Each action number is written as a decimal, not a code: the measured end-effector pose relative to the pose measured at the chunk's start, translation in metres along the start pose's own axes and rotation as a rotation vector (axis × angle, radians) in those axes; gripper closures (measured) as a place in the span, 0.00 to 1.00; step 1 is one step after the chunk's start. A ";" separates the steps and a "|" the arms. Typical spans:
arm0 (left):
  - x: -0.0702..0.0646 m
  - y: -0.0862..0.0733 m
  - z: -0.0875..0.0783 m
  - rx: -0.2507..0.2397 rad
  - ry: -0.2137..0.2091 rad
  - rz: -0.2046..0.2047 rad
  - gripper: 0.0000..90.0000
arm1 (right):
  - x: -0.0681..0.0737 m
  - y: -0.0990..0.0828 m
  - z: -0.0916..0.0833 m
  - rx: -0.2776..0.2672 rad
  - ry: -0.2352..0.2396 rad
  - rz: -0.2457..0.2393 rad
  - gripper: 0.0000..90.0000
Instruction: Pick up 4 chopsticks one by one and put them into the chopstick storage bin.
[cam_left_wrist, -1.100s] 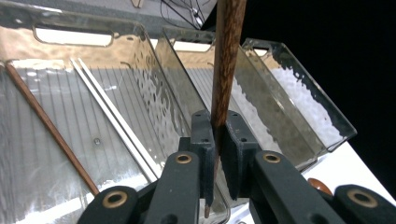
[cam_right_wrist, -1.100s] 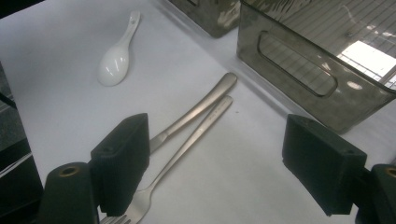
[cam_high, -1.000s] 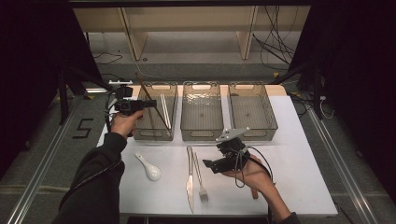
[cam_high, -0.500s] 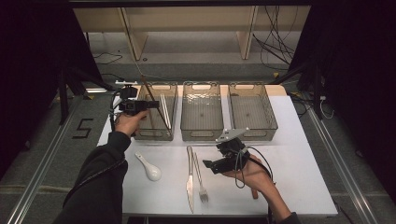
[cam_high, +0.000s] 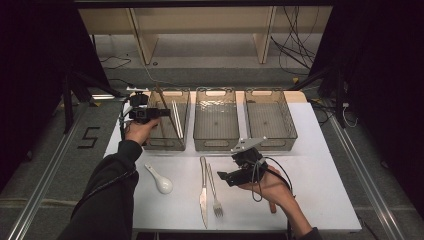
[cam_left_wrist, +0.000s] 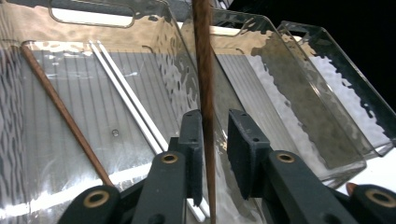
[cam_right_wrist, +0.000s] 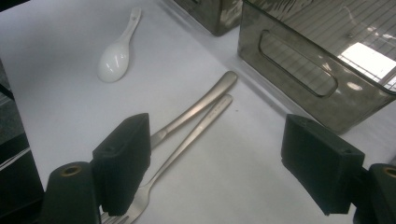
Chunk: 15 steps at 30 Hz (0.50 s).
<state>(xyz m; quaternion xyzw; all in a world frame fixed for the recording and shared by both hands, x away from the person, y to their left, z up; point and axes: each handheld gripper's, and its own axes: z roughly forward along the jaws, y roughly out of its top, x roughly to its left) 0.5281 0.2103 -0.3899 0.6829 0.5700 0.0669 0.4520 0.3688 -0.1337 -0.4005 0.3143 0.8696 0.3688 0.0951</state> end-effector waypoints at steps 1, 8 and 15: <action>0.000 0.000 0.000 -0.001 0.009 -0.001 0.80 | 0.000 0.000 0.000 0.000 0.000 -0.001 0.28; 0.001 0.001 0.007 0.020 0.029 0.000 0.75 | 0.002 0.000 0.001 0.006 0.003 -0.010 0.28; -0.012 -0.004 -0.004 -0.002 -0.030 0.035 0.48 | -0.001 0.000 0.000 0.011 0.000 -0.001 0.28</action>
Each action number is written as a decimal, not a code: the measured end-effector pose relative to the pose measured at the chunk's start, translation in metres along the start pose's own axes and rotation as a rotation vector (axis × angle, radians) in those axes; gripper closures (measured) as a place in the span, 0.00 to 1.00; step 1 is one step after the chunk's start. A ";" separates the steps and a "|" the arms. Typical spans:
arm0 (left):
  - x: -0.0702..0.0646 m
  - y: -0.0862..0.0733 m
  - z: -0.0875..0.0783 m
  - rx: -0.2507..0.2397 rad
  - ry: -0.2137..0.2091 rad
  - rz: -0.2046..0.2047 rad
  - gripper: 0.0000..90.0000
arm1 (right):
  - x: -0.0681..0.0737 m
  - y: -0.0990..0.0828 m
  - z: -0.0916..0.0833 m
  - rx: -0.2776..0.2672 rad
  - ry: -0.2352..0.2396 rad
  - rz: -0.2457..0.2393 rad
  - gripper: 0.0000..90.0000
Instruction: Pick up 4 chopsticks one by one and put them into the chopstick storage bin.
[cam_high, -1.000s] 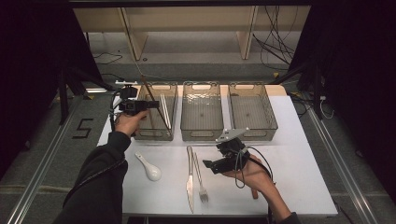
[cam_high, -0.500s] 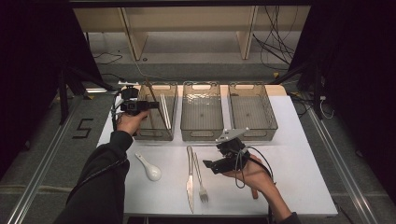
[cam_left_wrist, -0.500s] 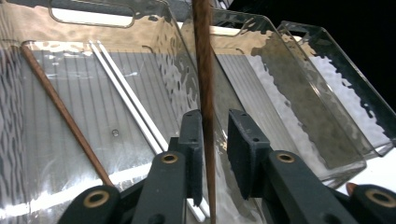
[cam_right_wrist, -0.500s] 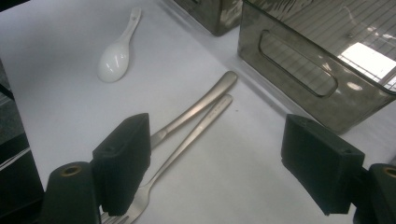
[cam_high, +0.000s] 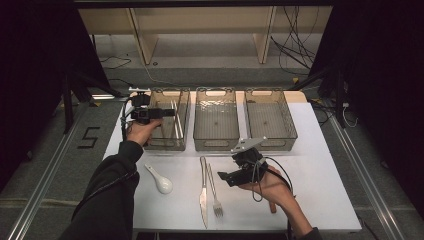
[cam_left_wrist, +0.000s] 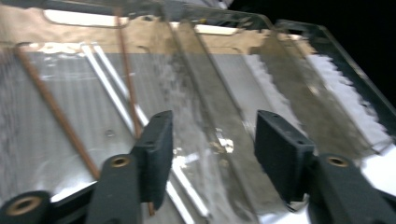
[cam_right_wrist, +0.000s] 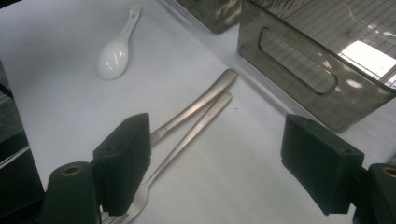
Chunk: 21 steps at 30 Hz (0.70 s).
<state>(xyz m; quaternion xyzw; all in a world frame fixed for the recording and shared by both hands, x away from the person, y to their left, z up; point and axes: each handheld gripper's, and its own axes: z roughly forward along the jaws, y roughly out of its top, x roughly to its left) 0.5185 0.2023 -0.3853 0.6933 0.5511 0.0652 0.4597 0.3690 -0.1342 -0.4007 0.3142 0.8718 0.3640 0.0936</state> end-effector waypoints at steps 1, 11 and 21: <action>-0.003 -0.001 -0.002 0.007 -0.007 0.014 0.44 | 0.000 0.000 0.000 0.001 -0.002 0.003 0.28; -0.034 -0.039 -0.034 -0.047 -0.098 0.114 0.28 | -0.006 -0.002 0.000 0.060 -0.060 0.039 0.28; -0.050 -0.066 -0.060 -0.108 -0.138 0.177 0.26 | -0.018 -0.006 -0.002 0.123 -0.113 0.077 0.29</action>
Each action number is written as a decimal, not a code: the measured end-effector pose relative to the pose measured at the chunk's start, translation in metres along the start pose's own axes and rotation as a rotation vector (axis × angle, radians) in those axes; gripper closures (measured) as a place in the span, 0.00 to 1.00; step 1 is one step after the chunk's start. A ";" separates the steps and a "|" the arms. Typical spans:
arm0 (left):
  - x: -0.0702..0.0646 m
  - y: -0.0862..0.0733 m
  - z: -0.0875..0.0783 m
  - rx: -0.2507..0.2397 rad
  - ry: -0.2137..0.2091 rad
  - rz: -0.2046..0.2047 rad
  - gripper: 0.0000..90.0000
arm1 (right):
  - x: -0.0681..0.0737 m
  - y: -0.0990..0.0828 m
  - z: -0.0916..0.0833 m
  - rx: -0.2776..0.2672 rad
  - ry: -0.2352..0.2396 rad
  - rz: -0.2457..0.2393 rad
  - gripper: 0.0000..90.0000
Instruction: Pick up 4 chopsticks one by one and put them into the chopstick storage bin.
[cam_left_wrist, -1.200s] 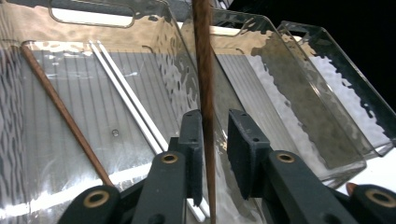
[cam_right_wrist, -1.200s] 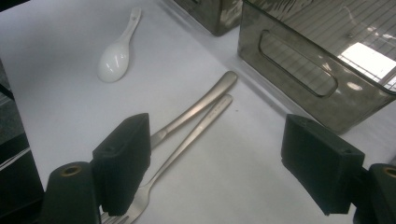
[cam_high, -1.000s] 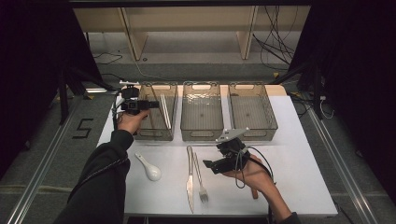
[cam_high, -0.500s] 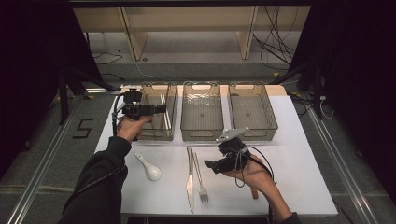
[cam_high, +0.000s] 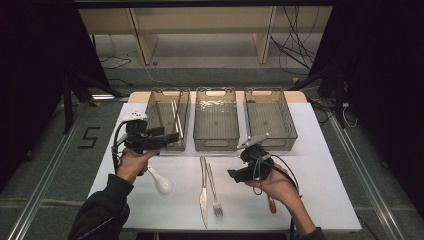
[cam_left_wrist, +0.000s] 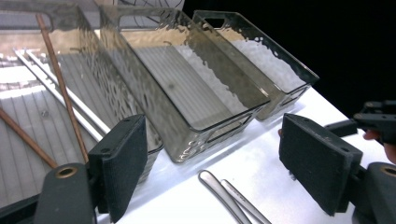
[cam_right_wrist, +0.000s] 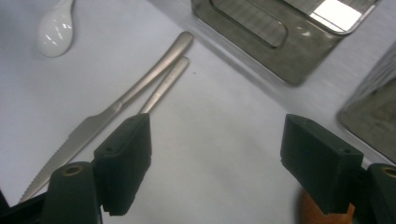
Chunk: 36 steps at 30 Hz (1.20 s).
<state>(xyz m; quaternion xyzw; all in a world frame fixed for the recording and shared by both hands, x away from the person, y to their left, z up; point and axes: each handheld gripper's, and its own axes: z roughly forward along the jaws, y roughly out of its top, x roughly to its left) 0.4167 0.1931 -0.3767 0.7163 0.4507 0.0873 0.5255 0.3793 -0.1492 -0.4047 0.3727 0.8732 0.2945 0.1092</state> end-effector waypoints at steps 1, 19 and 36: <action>-0.001 0.000 -0.001 -0.008 -0.005 0.006 0.26 | -0.001 0.000 0.000 0.000 -0.006 0.004 0.29; -0.006 -0.034 -0.011 -0.043 -0.043 0.047 0.23 | -0.022 -0.010 -0.012 0.059 -0.080 0.058 0.28; -0.012 -0.069 -0.016 -0.095 -0.046 0.117 0.20 | -0.038 -0.025 -0.011 0.158 -0.102 0.101 0.22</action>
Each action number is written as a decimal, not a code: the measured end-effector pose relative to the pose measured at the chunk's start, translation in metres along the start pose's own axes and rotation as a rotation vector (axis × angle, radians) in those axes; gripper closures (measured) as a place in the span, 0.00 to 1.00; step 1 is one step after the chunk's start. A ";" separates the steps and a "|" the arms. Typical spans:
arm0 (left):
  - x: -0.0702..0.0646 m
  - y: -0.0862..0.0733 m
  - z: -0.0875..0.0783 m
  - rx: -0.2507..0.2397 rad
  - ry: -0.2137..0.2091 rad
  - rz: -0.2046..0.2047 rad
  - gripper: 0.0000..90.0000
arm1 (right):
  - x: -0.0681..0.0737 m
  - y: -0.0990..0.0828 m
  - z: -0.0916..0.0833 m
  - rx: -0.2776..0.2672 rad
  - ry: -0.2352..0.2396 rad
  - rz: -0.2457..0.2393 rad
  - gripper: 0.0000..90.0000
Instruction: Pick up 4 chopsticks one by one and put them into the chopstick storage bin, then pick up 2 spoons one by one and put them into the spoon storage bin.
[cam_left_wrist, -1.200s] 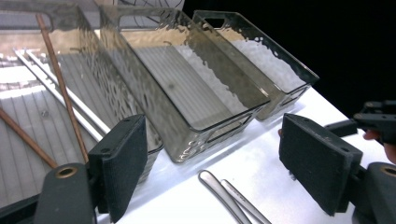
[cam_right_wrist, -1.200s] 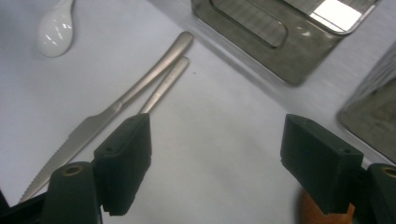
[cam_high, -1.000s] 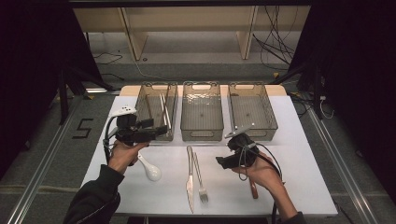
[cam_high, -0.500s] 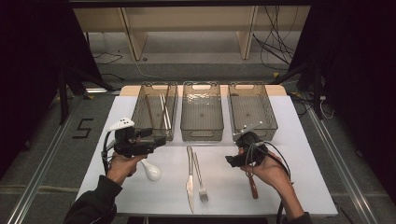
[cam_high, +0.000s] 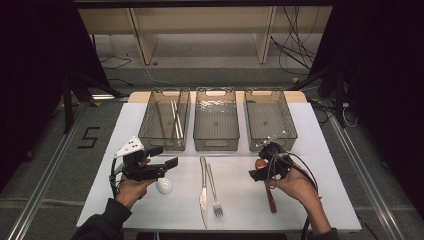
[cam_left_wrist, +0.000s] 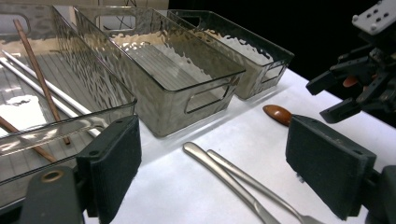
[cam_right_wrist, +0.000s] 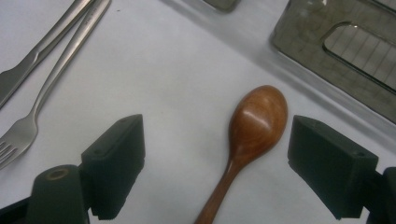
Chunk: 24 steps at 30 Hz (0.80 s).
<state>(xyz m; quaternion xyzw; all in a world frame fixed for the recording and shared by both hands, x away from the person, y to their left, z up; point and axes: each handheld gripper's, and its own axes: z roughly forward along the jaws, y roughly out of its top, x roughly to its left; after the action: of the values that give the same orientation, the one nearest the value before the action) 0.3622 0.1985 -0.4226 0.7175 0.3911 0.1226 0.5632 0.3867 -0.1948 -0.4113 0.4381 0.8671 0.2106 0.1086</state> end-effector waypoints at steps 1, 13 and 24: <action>0.000 -0.001 -0.001 -0.006 0.000 0.000 0.20 | 0.000 0.000 0.000 0.003 0.000 -0.001 0.22; -0.006 -0.011 -0.009 -0.005 0.033 0.057 0.20 | 0.004 0.002 0.009 0.049 -0.007 -0.023 0.22; -0.007 -0.016 -0.006 0.013 0.041 0.056 0.19 | 0.000 -0.004 0.021 0.150 -0.013 -0.026 0.25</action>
<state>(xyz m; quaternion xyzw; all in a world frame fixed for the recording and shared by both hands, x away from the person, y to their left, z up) 0.3476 0.1988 -0.4332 0.7292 0.3830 0.1505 0.5468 0.3918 -0.1914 -0.4317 0.4349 0.8854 0.1409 0.0840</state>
